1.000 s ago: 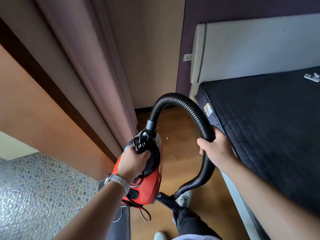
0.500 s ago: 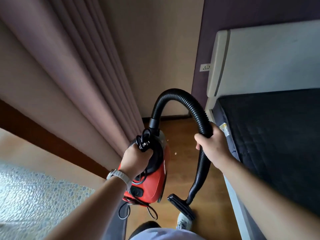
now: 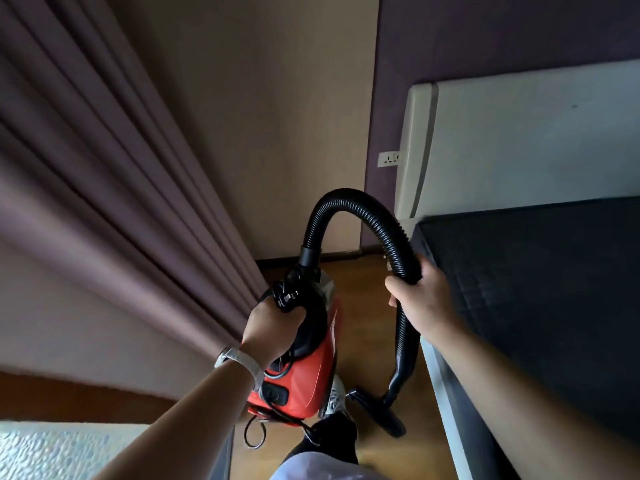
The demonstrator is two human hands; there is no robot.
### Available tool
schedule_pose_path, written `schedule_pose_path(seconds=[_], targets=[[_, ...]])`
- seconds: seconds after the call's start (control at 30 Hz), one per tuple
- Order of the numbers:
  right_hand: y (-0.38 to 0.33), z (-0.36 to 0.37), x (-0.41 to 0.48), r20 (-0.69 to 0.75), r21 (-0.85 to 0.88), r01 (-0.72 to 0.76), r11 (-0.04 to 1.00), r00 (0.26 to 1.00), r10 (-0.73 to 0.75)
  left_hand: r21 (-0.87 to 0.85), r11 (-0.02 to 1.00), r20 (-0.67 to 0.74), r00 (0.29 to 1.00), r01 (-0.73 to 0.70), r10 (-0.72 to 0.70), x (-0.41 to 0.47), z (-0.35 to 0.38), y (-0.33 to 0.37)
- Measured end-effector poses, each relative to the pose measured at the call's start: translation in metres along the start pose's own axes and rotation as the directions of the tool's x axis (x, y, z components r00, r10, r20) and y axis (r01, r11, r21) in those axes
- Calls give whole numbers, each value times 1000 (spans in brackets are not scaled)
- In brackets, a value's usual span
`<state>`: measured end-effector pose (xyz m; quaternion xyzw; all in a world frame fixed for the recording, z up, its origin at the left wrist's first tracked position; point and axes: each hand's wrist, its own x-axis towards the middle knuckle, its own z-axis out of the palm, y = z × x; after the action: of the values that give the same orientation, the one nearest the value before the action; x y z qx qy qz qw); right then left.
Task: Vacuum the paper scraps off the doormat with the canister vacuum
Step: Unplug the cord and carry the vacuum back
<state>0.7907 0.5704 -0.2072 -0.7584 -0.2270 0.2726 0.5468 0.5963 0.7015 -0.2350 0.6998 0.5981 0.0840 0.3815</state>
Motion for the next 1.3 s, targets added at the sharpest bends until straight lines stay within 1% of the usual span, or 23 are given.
schedule_pose_path(seconds=[0.07,0.23,0.4,0.47,0.6,0.7,0.8,0.93,1.07,1.2,1.3], targets=[[2,-1,27,-12,-9,-9,1000,1000,9,-20,1000,21,1000,6,-5,25,12,9],[3,-8,89,12,-25,-42,999,999,43,-30,999,89,996,25,-22,86,43,35],[1,-20,146,12,33,-89,996,996,88,-17,1000,117,993,-10,12,137,70,66],[3,-25,163,14,98,-137,986,991,136,-8,1000,124,992,-8,9,147,76,78],[12,-33,204,68,181,-206,962,978,196,-7,998,143,988,55,-54,169,91,97],[25,-34,240,118,186,-252,950,965,233,43,995,110,990,86,-90,183,107,106],[36,-32,278,182,250,-306,919,947,266,33,985,86,982,167,-169,195,120,116],[61,-25,327,238,281,-376,883,918,316,59,967,93,963,247,-252,228,147,114],[96,-16,364,283,303,-479,824,871,402,85,950,109,945,299,-308,264,178,102],[140,-5,395,288,260,-496,828,859,424,139,940,125,936,312,-329,304,224,70],[173,7,420,306,220,-527,821,836,455,143,936,131,932,321,-339,336,256,45]])
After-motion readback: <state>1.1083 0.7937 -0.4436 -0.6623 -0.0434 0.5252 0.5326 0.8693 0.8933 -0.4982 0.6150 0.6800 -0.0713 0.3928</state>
